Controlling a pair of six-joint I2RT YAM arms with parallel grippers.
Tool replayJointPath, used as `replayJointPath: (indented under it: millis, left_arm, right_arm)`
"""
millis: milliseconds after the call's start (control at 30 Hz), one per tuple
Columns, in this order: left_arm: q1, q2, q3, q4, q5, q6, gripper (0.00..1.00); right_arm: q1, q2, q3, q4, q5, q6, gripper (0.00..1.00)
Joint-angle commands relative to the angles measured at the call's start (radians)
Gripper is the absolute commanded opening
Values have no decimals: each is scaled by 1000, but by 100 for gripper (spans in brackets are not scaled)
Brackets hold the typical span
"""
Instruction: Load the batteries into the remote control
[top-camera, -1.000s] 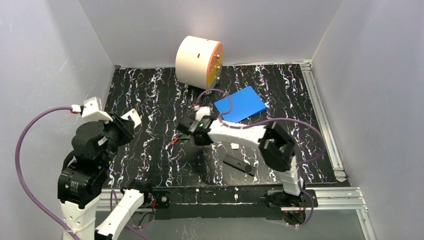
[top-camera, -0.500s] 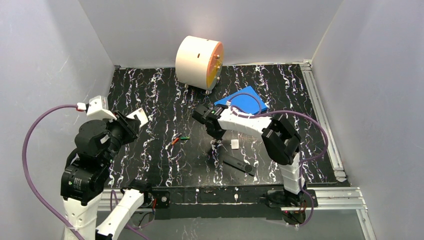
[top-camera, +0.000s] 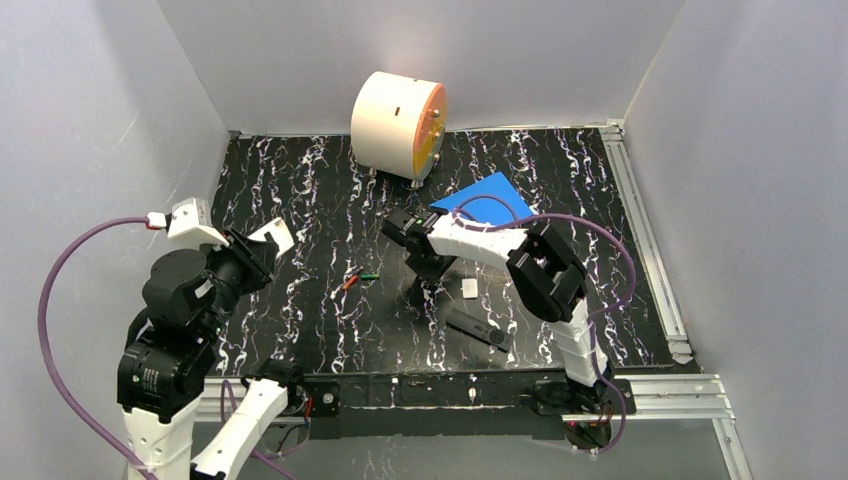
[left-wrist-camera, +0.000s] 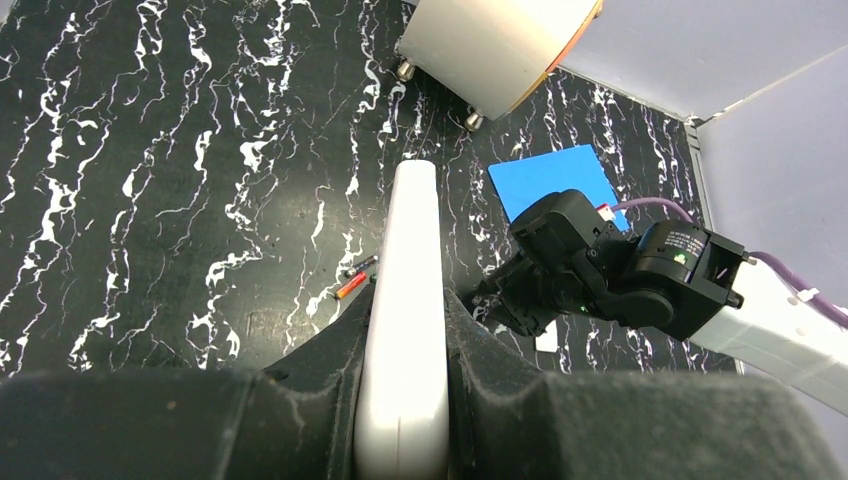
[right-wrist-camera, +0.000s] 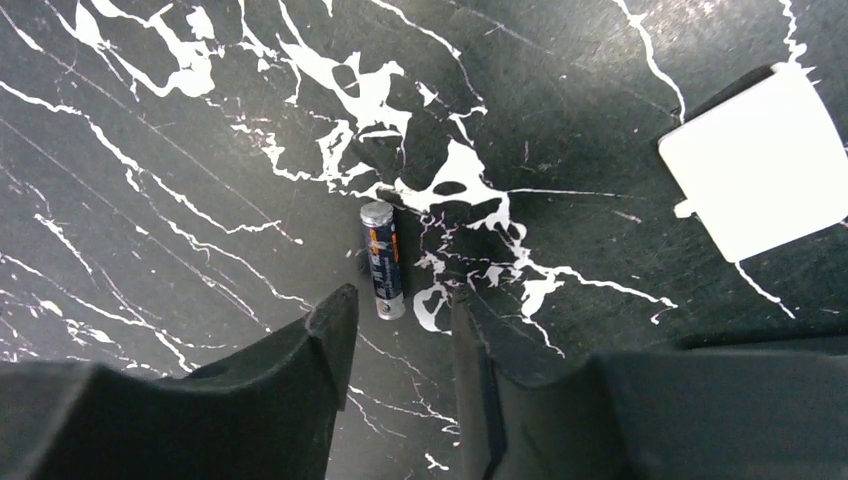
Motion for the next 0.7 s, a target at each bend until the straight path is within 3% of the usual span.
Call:
replayJointPath:
  millis: [0, 133, 233, 300, 367, 433, 500, 567, 667]
  left_arm:
    - [-1, -2, -7, 16, 13, 8, 0]
    - [-1, 8, -15, 20, 33, 8, 0]
    - [-1, 20, -12, 19, 56, 10, 0]
    - [-1, 31, -10, 25, 62, 11, 0]
    - [-1, 46, 2, 26, 56, 12, 0]
    - [-1, 67, 27, 26, 34, 7, 0]
    - [-1, 97, 75, -5, -24, -28, 0]
    - [-1, 125, 125, -30, -61, -40, 0]
    - [-1, 149, 166, -24, -99, -53, 0]
  right_arm:
    - [9, -19, 76, -38, 27, 1, 51]
    - [24, -101, 142, -19, 157, -163, 64]
    - [21, -207, 113, 87, 234, -378, 75]
    - [21, -304, -7, 269, 235, -615, 76]
    - [12, -408, -153, 503, 140, -979, 75]
    - [-22, -496, -273, 652, -128, -1357, 75]
    - [-55, -545, -323, 611, -349, -1673, 77]
    - [-69, -558, -314, 510, -427, -1941, 79]
    - [-79, -510, -258, 383, -464, -2151, 79]
